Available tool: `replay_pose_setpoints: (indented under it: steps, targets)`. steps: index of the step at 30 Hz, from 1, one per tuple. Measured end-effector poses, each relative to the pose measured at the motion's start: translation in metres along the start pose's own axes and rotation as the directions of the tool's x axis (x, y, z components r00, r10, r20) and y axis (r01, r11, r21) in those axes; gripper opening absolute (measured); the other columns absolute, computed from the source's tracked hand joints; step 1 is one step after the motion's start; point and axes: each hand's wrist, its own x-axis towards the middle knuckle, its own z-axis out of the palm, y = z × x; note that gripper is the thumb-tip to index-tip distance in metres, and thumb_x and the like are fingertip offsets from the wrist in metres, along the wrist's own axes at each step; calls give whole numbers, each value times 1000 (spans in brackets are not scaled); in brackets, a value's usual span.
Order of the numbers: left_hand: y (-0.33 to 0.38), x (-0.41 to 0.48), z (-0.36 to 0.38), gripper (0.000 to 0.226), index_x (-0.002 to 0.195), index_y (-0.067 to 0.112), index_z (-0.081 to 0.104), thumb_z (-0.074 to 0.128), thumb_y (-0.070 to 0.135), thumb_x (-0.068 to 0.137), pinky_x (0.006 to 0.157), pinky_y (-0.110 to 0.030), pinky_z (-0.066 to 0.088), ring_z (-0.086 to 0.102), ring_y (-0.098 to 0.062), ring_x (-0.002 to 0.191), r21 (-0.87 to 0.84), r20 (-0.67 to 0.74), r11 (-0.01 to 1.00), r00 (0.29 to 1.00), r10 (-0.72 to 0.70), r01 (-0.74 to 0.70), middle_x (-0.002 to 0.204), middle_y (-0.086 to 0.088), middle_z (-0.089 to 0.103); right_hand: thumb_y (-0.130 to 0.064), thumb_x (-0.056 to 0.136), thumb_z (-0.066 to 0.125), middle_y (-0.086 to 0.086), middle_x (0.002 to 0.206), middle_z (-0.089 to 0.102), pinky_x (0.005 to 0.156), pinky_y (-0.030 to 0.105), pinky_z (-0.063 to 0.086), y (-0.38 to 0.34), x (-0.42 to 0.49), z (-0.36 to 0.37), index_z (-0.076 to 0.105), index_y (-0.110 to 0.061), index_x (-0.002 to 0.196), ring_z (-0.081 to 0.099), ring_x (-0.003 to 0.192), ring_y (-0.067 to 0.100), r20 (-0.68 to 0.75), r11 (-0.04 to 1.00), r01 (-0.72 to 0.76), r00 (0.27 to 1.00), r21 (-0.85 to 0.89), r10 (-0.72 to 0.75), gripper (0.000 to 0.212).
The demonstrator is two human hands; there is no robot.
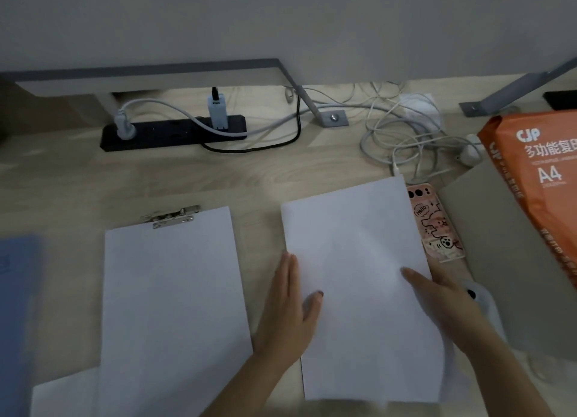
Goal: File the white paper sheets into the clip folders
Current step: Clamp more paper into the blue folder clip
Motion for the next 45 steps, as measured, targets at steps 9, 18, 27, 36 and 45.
replay_pose_setpoints:
  steps: [9, 18, 27, 36, 45]
  targets:
    - [14, -26, -105, 20, 111, 29, 55, 50, 22, 93, 82, -14, 48, 61, -4, 102, -725, -68, 673, 958, -279, 145, 112, 9, 65, -4, 91, 46, 2, 105, 73, 76, 34, 58, -51, -33, 68, 63, -21, 110, 70, 95, 21, 69, 979, 108, 990, 173, -121, 31]
    - [-92, -85, -218, 28, 121, 18, 53, 45, 25, 95, 96, -16, 43, 56, -7, 109, -651, -316, 746, 843, -436, 142, 117, 8, 61, -14, 84, 58, 2, 107, 73, 68, 31, 58, -56, -69, 215, 62, -23, 113, 70, 95, 23, 429, 993, -60, 903, 105, 9, 31]
    - [-198, -161, -290, 10, 96, 32, 48, 43, 23, 96, 68, -16, 39, 48, 7, 76, -692, -407, 695, 691, -598, 194, 88, 22, 51, -6, 87, 53, 4, 108, 72, 92, 47, 49, -6, -104, 357, 61, -19, 117, 68, 99, 24, 492, 987, -163, 860, 14, 135, 33]
    - [-302, -225, -326, 25, 115, 6, 56, 43, 5, 94, 88, -23, 36, 50, -14, 101, -641, -567, 707, 438, -698, 299, 110, -2, 56, -14, 89, 55, -2, 113, 69, 96, 47, 46, 23, -119, 434, 61, -25, 115, 63, 104, 22, 432, 988, -133, 889, -79, 154, 29]
    - [-320, -225, -333, 25, 105, 7, 58, 38, -3, 94, 62, -7, 49, 62, 7, 63, -753, -398, 620, 597, -696, 222, 84, 2, 60, -21, 89, 57, -4, 123, 62, 103, 48, 41, 37, -114, 464, 52, -25, 128, 58, 112, 22, 373, 995, -54, 924, -88, 83, 40]
